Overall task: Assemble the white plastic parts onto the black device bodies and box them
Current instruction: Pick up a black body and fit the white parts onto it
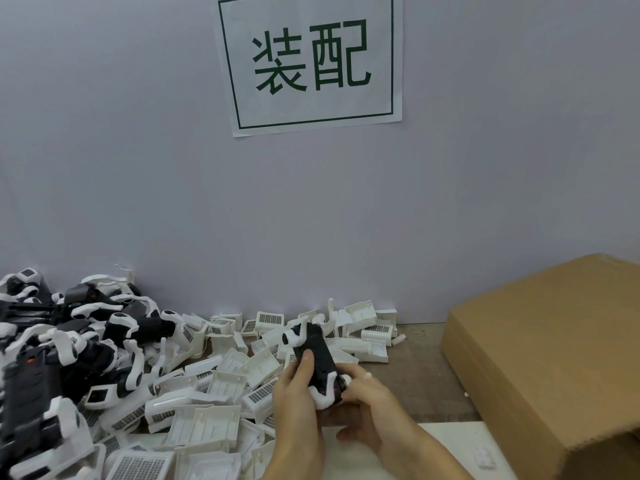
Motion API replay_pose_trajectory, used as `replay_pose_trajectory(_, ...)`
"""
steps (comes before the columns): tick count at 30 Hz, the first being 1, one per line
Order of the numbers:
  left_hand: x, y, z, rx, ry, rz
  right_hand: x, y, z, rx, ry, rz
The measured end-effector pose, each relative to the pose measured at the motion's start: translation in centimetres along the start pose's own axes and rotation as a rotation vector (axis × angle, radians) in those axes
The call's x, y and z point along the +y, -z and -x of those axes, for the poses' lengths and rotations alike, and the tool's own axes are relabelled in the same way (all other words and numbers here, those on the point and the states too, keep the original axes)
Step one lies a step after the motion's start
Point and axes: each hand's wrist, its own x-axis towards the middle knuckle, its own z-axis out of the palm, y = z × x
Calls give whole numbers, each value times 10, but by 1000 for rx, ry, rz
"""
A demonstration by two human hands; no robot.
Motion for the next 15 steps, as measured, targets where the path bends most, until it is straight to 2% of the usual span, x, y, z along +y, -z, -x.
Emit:
replay_pose_trajectory(4,1,1,1,-10,-32,-64,-4,2,2,166,145,-40)
replay_pose_trajectory(7,-1,-1,0,22,-27,-113,-6,1,8,346,347,94)
replay_pose_trajectory(9,-3,-2,-1,72,-26,-134,-7,-3,11,358,531,281)
replay_pose_trajectory(11,-3,-2,-1,79,-56,-137,-6,-7,13,300,670,505)
replay_pose_trajectory(13,-2,-1,-1,65,-49,-62,-4,-12,11,255,684,760)
replay_pose_trajectory(15,-2,-1,0,1,25,51,-4,-13,9,339,665,1000)
